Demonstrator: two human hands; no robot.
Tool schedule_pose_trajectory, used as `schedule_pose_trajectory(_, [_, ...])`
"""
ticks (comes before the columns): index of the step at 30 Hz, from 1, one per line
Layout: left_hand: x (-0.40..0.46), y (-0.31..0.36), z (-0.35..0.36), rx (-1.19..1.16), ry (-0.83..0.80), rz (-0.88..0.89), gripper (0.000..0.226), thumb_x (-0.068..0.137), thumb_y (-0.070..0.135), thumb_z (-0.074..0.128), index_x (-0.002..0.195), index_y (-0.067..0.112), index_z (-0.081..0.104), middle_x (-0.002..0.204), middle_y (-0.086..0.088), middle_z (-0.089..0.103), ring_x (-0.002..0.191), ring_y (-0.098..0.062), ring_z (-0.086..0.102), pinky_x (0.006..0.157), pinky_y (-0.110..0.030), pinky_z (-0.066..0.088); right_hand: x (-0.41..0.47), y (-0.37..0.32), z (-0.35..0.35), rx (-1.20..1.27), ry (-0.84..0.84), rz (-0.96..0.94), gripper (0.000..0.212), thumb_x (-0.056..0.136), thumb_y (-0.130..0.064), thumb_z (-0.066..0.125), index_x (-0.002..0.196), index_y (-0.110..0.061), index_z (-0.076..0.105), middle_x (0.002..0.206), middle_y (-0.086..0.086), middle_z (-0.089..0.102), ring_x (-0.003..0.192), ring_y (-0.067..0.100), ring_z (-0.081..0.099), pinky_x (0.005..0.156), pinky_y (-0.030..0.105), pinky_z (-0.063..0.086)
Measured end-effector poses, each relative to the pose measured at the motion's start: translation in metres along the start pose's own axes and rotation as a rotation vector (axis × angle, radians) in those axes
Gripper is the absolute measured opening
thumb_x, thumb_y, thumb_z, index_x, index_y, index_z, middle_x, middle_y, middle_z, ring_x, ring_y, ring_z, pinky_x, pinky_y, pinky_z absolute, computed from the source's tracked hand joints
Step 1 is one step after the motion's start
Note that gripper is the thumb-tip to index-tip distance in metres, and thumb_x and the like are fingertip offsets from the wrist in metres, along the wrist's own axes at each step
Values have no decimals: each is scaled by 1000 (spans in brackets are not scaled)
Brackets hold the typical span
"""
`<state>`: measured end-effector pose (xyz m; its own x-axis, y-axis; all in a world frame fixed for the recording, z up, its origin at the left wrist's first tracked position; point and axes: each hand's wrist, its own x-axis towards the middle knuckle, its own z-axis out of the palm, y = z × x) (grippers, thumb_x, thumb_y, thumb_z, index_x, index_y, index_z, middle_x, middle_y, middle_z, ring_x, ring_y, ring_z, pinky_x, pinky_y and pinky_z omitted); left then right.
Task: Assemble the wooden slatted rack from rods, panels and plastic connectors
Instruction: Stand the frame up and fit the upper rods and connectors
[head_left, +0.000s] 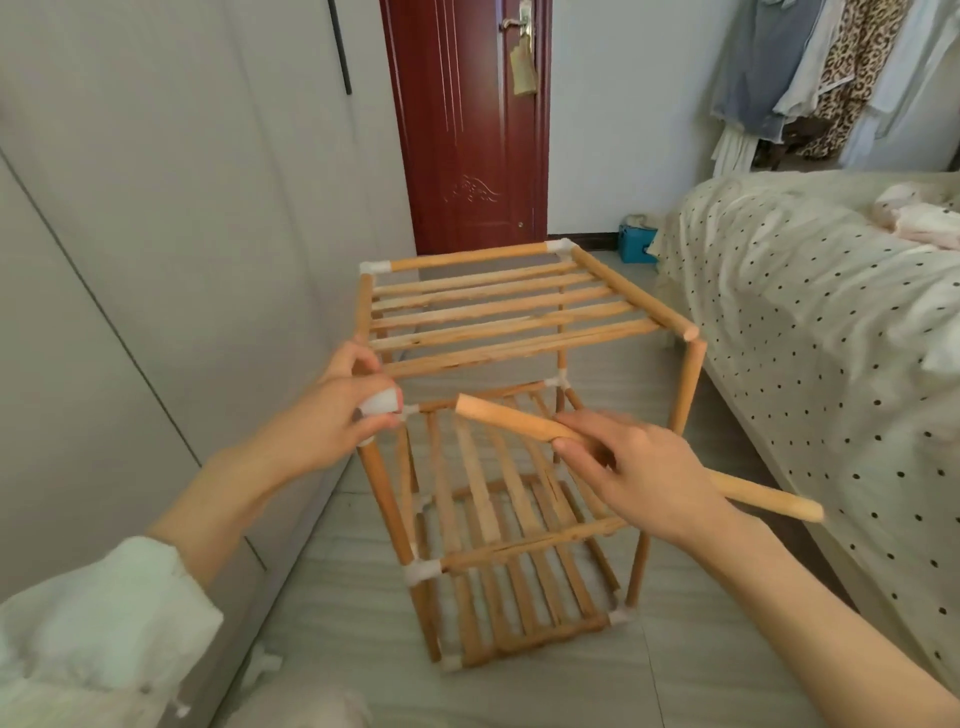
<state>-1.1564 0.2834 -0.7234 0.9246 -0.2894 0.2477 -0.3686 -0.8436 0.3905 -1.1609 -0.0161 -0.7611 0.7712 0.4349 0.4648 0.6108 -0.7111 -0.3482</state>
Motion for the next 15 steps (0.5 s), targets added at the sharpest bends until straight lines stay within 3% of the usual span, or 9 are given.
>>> schedule_pose_trajectory(2, [-5, -3, 1, -46, 60, -25, 27, 87, 12, 63, 80, 36, 53, 113, -1, 32, 114, -11, 31, 93, -11, 26, 11, -15, 4, -48, -17, -12, 53, 89, -64, 25, 118, -34, 58, 81, -16, 57, 75, 15, 63, 62, 34, 50])
schedule_pose_trajectory(4, [-8, -4, 1, -82, 64, -34, 22, 88, 9, 62, 84, 31, 57, 114, 0, 32, 113, -9, 31, 86, -5, 30, 25, -27, 4, -102, -82, -33, 42, 92, -58, 32, 115, -34, 58, 77, -14, 54, 76, 18, 63, 66, 34, 50])
schedule_pose_trajectory(6, [-9, -10, -2, -118, 56, -31, 18, 88, 7, 61, 89, 25, 60, 116, -2, 36, 119, -7, 29, 88, -5, 34, 38, -39, 4, -137, -137, -70, 35, 94, -53, 35, 111, -34, 58, 72, -14, 51, 73, 17, 60, 66, 33, 50])
schedule_pose_trajectory(10, [-13, -28, -11, -197, 40, 12, 42, 87, 3, 62, 75, 44, 60, 119, -1, 41, 124, 2, 25, 89, 7, 19, 60, -53, 5, -218, -181, -111, 39, 94, -55, 32, 118, -36, 57, 83, -8, 64, 78, 16, 62, 70, 34, 52])
schedule_pose_trajectory(12, [-15, -37, -15, -227, 22, 20, 44, 87, 8, 63, 79, 51, 60, 120, 7, 42, 135, 0, 15, 105, -2, 11, 67, -59, 8, -271, -184, -138, 41, 94, -56, 29, 115, -35, 57, 82, -8, 63, 77, 17, 62, 69, 35, 52])
schedule_pose_trajectory(15, [-16, -42, -18, -245, 9, 32, 26, 85, 15, 64, 78, 40, 61, 122, 9, 42, 137, -1, 10, 117, -25, 4, 76, -69, 15, -337, -163, -183, 40, 95, -56, 28, 109, -32, 56, 83, -7, 61, 78, 19, 61, 67, 33, 50])
